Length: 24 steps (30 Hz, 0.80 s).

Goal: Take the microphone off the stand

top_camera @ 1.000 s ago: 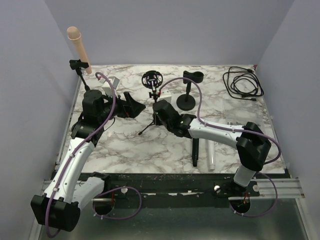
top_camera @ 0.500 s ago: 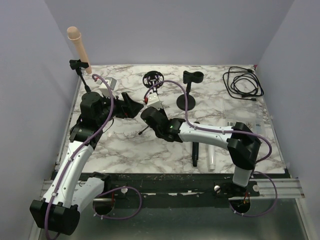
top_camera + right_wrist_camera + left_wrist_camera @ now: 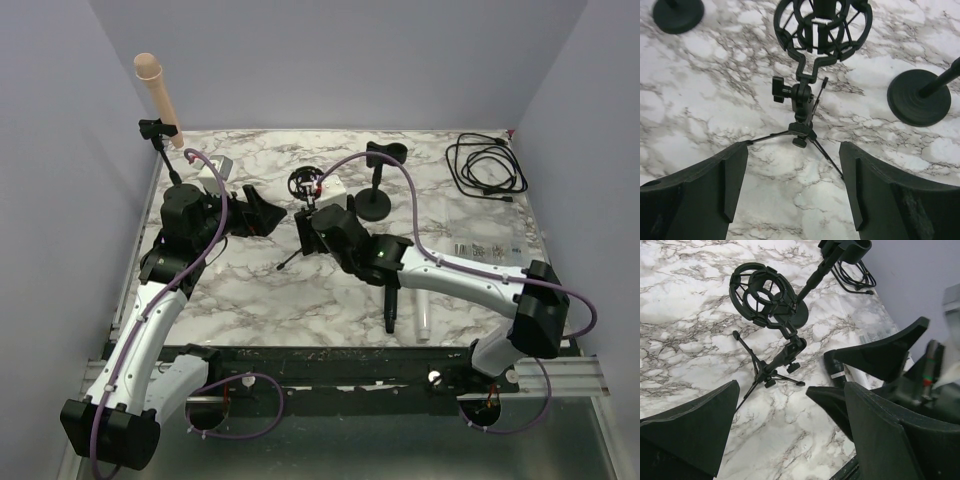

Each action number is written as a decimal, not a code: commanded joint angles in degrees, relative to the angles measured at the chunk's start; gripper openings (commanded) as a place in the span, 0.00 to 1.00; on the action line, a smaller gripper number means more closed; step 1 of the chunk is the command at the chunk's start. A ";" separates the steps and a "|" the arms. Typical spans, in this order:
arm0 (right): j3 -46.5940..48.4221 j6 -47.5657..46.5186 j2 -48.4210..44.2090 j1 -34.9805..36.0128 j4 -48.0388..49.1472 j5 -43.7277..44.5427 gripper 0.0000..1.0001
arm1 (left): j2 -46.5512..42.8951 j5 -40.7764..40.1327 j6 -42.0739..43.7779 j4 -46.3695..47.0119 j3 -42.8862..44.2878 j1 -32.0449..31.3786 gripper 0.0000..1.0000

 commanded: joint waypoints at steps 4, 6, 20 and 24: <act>-1.61 2.30 -4.52 -1.32 0.97 -5.15 0.82 | -1.13 -0.42 0.39 1.36 -0.33 0.41 0.88; -1.35 4.36 -3.56 -1.36 1.16 -2.95 0.80 | -1.31 -0.86 0.48 1.28 -0.42 0.40 0.88; -18.43 6.89 0.99 -1.31 24.25 -2.28 0.80 | -2.46 -2.47 0.75 1.08 -0.59 0.40 0.88; -20.41 7.04 4.18 -1.32 32.35 -1.98 0.79 | -2.39 -2.65 0.75 1.16 -0.66 0.41 0.88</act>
